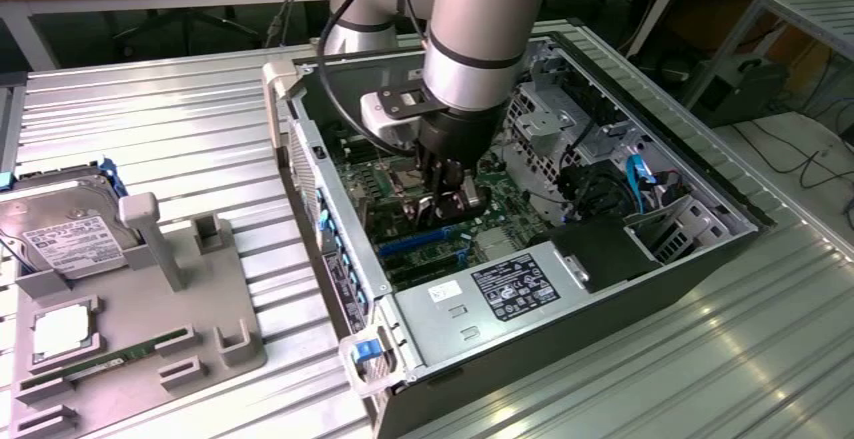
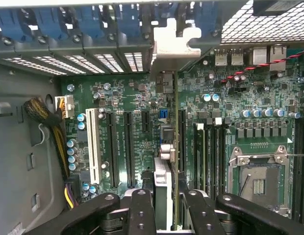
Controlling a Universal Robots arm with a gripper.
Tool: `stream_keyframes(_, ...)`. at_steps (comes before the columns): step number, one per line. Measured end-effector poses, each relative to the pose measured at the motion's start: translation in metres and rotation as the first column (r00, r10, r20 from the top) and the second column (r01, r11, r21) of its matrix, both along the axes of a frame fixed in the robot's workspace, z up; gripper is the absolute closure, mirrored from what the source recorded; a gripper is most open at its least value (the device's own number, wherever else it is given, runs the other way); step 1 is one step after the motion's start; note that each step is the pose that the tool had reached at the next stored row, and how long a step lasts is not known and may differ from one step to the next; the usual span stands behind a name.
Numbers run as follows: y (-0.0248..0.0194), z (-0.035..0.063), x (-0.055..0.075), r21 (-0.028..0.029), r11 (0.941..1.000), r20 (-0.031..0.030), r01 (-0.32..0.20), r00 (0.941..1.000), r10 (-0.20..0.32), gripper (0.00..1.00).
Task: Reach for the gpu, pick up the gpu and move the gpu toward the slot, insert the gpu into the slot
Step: 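Insert the gpu into the slot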
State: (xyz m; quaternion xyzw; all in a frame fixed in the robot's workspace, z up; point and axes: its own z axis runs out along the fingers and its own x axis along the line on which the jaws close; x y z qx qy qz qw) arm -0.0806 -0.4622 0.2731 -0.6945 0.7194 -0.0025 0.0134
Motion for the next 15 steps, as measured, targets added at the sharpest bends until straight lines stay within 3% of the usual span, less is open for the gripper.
stream_keyframes(3,-0.0025,-0.0009,-0.0053,0.0003,1.0,0.0001,0.0,1.0,0.0,0.72)
stream_keyframes(15,-0.0014,-0.0039,-0.0102,0.0004,1.0,0.0002,0.0,1.0,0.0,0.72)
